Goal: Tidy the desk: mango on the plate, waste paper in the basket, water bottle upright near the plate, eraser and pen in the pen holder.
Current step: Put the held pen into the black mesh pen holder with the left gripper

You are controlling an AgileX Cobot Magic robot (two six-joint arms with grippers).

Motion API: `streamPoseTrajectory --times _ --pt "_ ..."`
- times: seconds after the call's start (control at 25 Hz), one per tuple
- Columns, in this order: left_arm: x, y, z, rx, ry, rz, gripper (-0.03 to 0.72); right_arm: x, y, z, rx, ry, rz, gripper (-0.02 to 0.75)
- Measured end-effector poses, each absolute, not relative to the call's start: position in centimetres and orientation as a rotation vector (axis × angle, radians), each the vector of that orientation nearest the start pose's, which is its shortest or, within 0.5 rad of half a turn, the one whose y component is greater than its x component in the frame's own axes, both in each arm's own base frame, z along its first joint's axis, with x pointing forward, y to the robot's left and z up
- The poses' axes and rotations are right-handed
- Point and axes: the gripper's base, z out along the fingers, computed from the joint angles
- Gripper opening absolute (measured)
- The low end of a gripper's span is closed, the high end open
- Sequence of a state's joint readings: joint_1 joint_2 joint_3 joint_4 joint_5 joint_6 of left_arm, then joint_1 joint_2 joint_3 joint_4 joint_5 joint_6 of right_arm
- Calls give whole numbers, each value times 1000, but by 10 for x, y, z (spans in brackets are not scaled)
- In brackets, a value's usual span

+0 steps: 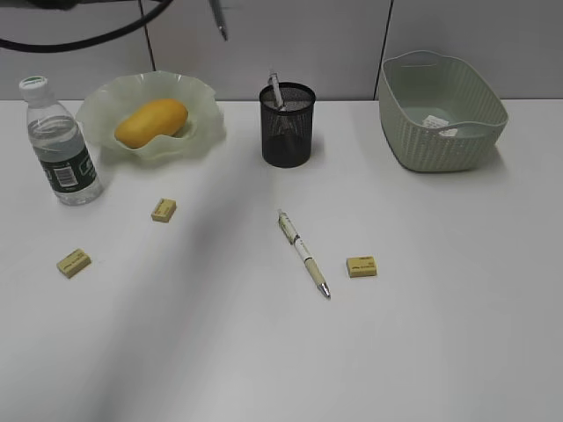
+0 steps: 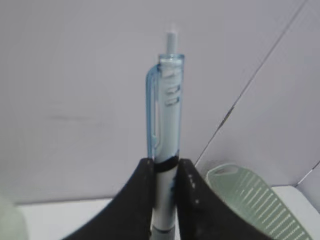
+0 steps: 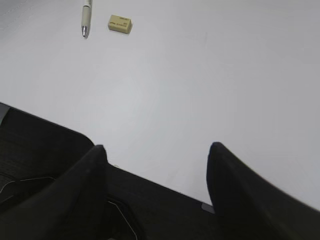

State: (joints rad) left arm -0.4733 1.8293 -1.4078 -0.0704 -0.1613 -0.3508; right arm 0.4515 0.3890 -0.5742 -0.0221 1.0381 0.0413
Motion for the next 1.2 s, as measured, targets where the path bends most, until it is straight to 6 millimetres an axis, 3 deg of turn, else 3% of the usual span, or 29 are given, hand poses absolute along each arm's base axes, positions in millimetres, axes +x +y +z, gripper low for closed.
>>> streamPoseTrajectory --times 0.16,0.32,0.6,0.8,0.92,1.12,1.2 --pt "402 -226 289 142 1629 -663 100 50 22 291 -481 2296 217 496" --pt "411 -243 254 176 1544 -694 100 50 22 291 -481 2296 217 496" --pt "424 -252 188 230 1503 -660 100 50 22 291 -481 2296 217 497" --pt "426 -254 167 298 1514 -597 101 50 22 291 -481 2296 217 497" --pt "426 -254 163 315 1516 -581 154 50 22 291 -481 2296 217 496" --pt "426 -254 159 318 1516 -578 360 50 22 291 -481 2296 217 496" --pt "426 -254 160 315 1496 -582 407 50 22 291 -481 2296 217 496"
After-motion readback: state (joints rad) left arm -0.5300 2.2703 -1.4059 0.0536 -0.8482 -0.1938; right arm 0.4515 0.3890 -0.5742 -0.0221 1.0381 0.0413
